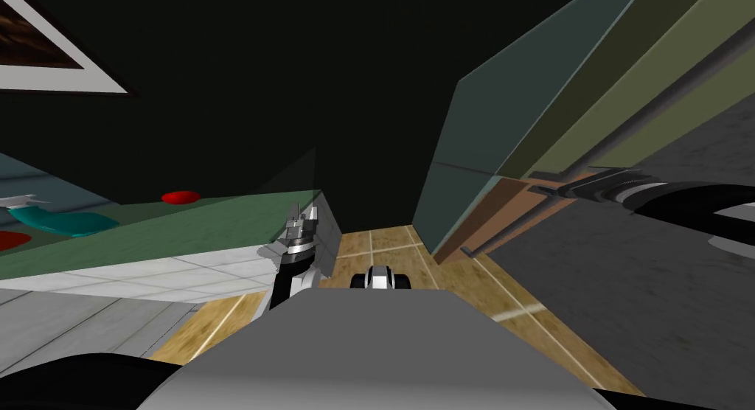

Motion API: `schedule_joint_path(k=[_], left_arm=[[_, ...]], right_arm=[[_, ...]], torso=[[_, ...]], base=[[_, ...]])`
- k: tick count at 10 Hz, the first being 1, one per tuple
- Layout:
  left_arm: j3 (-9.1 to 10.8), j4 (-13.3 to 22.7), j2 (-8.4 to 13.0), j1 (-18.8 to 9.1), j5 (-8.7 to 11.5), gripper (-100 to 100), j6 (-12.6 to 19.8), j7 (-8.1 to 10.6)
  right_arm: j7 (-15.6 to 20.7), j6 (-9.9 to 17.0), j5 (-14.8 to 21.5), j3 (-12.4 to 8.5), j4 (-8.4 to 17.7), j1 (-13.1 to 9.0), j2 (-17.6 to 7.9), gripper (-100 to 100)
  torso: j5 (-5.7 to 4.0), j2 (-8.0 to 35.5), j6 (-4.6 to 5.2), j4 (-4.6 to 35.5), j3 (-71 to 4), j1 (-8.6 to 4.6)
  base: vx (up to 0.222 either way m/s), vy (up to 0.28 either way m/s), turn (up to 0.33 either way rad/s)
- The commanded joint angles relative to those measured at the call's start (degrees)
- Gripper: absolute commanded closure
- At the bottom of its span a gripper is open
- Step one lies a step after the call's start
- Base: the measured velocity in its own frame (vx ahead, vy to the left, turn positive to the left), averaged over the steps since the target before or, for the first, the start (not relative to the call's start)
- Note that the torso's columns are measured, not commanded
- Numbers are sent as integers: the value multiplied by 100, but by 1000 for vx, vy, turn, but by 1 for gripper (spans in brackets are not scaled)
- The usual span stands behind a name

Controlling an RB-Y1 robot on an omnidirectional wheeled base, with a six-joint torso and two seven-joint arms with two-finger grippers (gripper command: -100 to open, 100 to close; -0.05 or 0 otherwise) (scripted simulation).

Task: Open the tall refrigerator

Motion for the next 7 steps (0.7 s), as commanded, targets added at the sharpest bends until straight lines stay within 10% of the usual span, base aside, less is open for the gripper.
schedule_joint_path(k=[1, 2, 7], left_arm=[[1, 0, 1, -1, 0, 0, 0, 0], [1, 0, 1, -2, 0, 0, 1, 0], [2, 1, 2, -5, 0, 0, 1, 0]], right_arm=[[-27, -2, -16, 0, 26, -13, 10, -100], [-49, -14, -23, -2, 27, -10, 14, 100], [26, -573, -130, -65, -368, -46, 87, 100]], torso=[[-9, 15, -29, -15, 13, 4], [-20, 16, -28, -17, 19, 12], [-22, 32, 41, 15, 26, -44]], base=[[4, 9, -26], [-3, 5, -8], [-207, -194, 1]])
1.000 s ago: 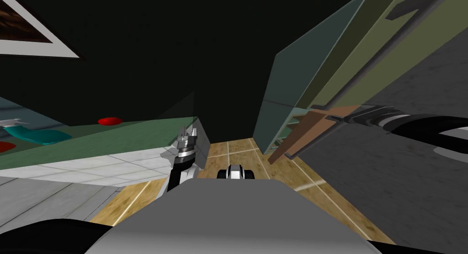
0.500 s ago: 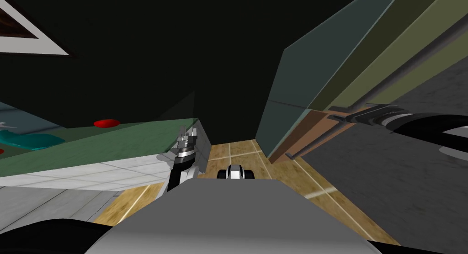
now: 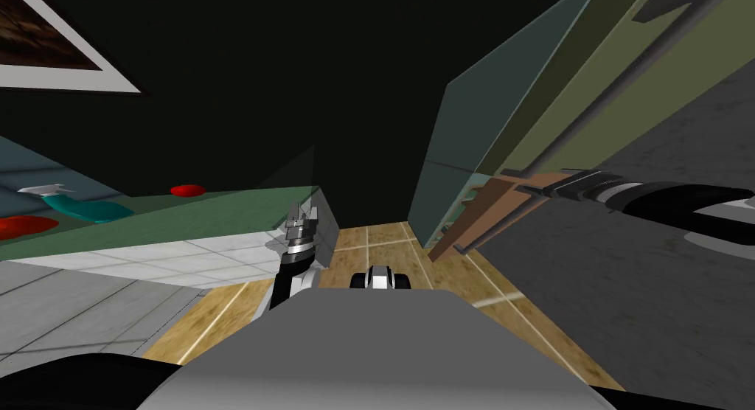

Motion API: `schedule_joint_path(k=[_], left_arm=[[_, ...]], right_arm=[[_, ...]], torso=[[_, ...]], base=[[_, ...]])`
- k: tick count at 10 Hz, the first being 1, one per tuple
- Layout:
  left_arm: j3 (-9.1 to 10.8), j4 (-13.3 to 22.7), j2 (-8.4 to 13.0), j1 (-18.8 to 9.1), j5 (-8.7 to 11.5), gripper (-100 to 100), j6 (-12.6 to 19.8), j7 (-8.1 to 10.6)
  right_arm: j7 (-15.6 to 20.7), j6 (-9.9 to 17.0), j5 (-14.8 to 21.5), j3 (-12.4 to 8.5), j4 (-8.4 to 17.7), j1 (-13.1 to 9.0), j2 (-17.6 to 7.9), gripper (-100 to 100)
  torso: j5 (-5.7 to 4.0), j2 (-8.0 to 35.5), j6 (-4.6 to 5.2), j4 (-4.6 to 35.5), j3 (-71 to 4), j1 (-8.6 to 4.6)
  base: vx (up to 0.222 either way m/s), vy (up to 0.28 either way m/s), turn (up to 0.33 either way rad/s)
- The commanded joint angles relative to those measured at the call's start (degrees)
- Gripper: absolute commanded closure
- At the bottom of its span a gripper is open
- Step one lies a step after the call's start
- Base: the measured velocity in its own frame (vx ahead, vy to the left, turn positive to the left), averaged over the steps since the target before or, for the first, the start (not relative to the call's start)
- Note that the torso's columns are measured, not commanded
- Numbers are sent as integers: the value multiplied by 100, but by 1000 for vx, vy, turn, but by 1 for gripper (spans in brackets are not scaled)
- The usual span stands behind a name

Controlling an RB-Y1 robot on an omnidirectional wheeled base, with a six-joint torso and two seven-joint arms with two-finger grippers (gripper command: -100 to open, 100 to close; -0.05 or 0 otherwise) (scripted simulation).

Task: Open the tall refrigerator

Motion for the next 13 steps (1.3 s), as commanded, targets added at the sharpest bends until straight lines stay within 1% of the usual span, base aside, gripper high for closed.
schedule_joint_path(k=[1, 2, 4, 6, 7, 8, 9, 10, 11, 12, 13], left_arm=[[0, 0, 0, 0, 0, 0, 0, 0], [0, 0, 0, 0, 0, 0, 0, 0], [0, 0, 0, 0, 0, 0, 0, 0], [1, 0, 1, 0, 0, 0, 0, 0], [1, 0, 1, 0, 0, 0, 0, 0], [1, 0, 1, 0, 0, 0, 0, 0], [-1, 0, -1, 2, 0, 0, 0, 0], [0, -1, -1, 2, 0, 0, -1, 0], [0, -1, 0, 1, 0, 0, 0, 0], [0, 0, 0, 1, 0, 0, 0, 0], [0, 0, 0, 2, 0, 0, -1, 0]], right_arm=[[18, -135, -58, -109, -268, 46, 8, 100], [18, -135, -58, -109, -268, 46, 8, 100], [60, -411, -110, -141, -466, 28, 43, 100], [101, -686, -162, -173, -663, 9, 77, 100], [122, -824, -188, -189, -761, 0, 95, 100], [161, -867, -160, -77, -606, -54, 152, 100], [187, -1074, -193, -56, -692, -66, 182, 100], [198, -1210, -228, -67, -773, -72, 194, 100], [198, -1210, -228, -67, -773, -72, 194, 100], [209, -1346, -263, -78, -853, -78, 205, 100], [209, -1346, -263, -78, -853, -78, 205, 100]], torso=[[4, -24, -15, -10, -19, 4], [8, -30, -30, -12, -25, 4], [15, -65, -53, -25, -49, 26], [16, -30, -49, -9, -26, 13], [20, -32, -43, -8, -26, 30], [23, -45, -51, -13, -34, 41], [26, -87, -61, -32, -58, 92], [39, -87, -79, -31, -65, 86], [38, -64, -87, -17, -53, 48], [28, -74, -78, -22, -54, 55], [30, -86, -76, -25, -63, 50]], base=[[-255, -223, -33], [-179, -181, -8], [-230, -218, -16], [-267, -288, 6], [-225, -286, -29], [-111, -123, -14], [-112, -133, -34], [-175, -270, 13], [-119, -224, 49], [-71, -219, 6], [-61, -198, 2]])
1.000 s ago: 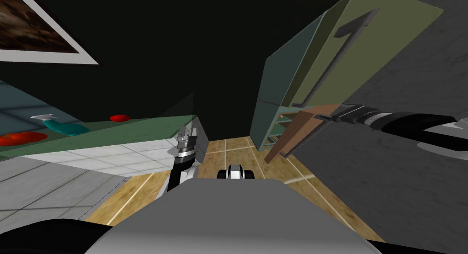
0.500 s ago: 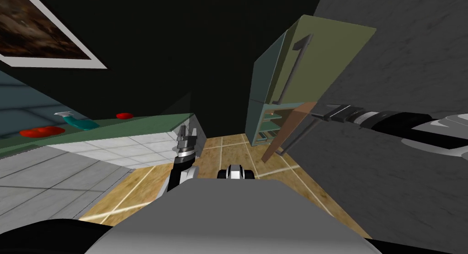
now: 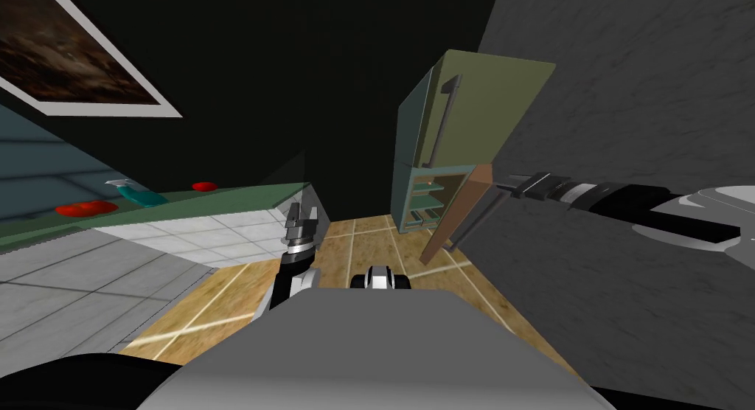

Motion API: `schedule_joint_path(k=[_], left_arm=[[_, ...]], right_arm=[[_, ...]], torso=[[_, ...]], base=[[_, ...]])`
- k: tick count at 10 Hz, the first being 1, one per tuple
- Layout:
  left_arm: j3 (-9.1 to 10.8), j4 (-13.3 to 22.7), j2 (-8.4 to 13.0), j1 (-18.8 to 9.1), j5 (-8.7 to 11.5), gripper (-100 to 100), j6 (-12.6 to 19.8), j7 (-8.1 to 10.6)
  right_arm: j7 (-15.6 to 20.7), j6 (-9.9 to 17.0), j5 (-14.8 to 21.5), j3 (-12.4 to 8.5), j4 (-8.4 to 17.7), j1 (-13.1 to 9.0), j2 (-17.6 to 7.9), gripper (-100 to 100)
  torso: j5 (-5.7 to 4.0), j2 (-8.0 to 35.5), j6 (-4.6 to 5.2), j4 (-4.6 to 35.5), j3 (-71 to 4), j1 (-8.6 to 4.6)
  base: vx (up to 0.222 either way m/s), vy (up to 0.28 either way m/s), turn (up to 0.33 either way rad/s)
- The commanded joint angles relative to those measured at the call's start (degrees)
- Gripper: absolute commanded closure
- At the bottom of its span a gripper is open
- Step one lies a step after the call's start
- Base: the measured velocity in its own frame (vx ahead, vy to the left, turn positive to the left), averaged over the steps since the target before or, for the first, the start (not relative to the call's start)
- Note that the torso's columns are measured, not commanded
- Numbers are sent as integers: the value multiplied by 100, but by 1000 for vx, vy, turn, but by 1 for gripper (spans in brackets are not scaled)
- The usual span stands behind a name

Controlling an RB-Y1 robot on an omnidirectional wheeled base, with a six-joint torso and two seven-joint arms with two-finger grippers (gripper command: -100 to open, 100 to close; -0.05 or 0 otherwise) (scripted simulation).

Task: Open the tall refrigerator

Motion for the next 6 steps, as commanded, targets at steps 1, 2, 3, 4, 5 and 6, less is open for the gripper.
schedule_joint_path(k=[1, 2, 3, 4, 5, 6], left_arm=[[-1, 0, -1, 0, 0, 0, 0, 0], [0, 0, 0, 0, 0, 0, 0, 0], [0, 0, 0, -1, 0, 0, 0, 0], [0, 0, 0, -1, 0, 0, 0, 0], [0, 0, 0, -1, 0, 0, 0, 0], [0, 0, 0, -1, 0, 0, 0, 0]], right_arm=[[15, -142, -63, -37, -74, -109, -37, 100], [25, -278, -98, -48, -155, -115, -25, 100], [25, -278, -98, -48, -155, -115, -25, 100], [36, -414, -133, -60, -235, -122, -13, 100], [46, -551, -169, -71, -316, -128, -1, 100], [46, -551, -169, -71, -316, -128, -1, 100]], torso=[[-10, -8, -1, -9, -4, -1], [-17, -2, -4, -9, -2, -22], [-24, 10, 0, -5, 6, -36], [-27, 4, 8, -9, 5, -28], [-24, 7, 7, -7, 6, -27], [-20, 8, 4, -5, 7, -20]], base=[[-98, -226, 10], [-133, -276, 38], [-124, -235, 30], [-139, -246, 1], [-133, -278, 17], [-88, -249, 11]])
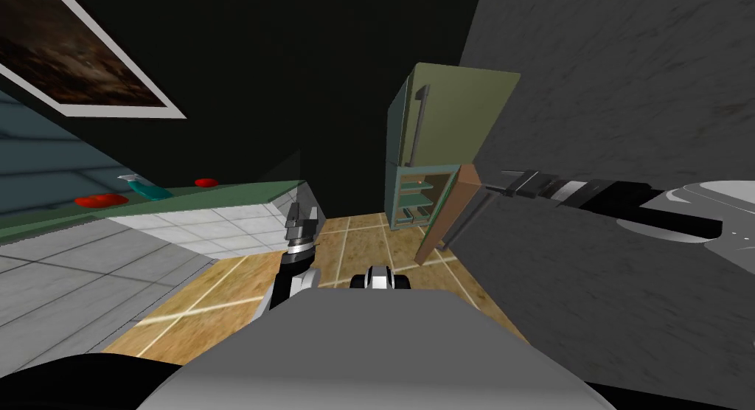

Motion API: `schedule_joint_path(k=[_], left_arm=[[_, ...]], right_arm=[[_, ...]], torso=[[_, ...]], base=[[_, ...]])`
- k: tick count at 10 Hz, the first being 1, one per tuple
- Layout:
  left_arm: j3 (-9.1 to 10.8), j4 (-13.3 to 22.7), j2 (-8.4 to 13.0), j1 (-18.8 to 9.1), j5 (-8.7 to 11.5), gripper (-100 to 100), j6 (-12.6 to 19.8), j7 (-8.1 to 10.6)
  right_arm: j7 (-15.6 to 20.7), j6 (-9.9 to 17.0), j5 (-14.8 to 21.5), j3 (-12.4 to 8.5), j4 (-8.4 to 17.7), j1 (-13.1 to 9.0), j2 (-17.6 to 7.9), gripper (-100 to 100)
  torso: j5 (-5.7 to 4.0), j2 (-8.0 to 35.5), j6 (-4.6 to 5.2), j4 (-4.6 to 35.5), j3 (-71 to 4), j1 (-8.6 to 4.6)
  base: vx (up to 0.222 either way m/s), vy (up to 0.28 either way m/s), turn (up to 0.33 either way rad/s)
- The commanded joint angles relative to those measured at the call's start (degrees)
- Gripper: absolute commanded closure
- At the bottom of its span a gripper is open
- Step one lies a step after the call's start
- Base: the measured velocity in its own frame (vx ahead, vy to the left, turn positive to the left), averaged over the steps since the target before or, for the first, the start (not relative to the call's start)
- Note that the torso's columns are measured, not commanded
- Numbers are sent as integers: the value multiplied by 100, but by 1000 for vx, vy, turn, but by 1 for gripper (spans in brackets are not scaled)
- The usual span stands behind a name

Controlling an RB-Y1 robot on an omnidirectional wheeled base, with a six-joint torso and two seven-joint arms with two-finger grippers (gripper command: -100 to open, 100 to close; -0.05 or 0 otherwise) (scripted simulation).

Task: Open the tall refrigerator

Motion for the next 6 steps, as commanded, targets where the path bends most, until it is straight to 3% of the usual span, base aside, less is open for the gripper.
schedule_joint_path(k=[1, 4, 5, 6], left_arm=[[0, 0, 0, 0, 0, 0, 0, 0], [0, 0, -1, 1, 0, 0, 0, 0], [0, 0, 0, 1, 0, 0, 0, 0], [-2, 0, -2, 1, 0, 0, 0, 0]], right_arm=[[16, -163, -83, -141, -137, 38, -22, 100], [37, -436, -154, -163, -298, 25, 2, 100], [28, -434, -121, -124, -272, 105, 27, 100], [33, -615, -166, -121, -355, 114, 46, 100]], torso=[[5, -15, -2, -4, -9, 15], [20, -5, -11, 3, -4, 47], [27, -10, -18, 3, -10, 55], [25, -18, -19, -9, -12, 93]], base=[[-111, -260, -3], [-108, -265, 14], [-54, -121, -30], [-53, -149, -38]])
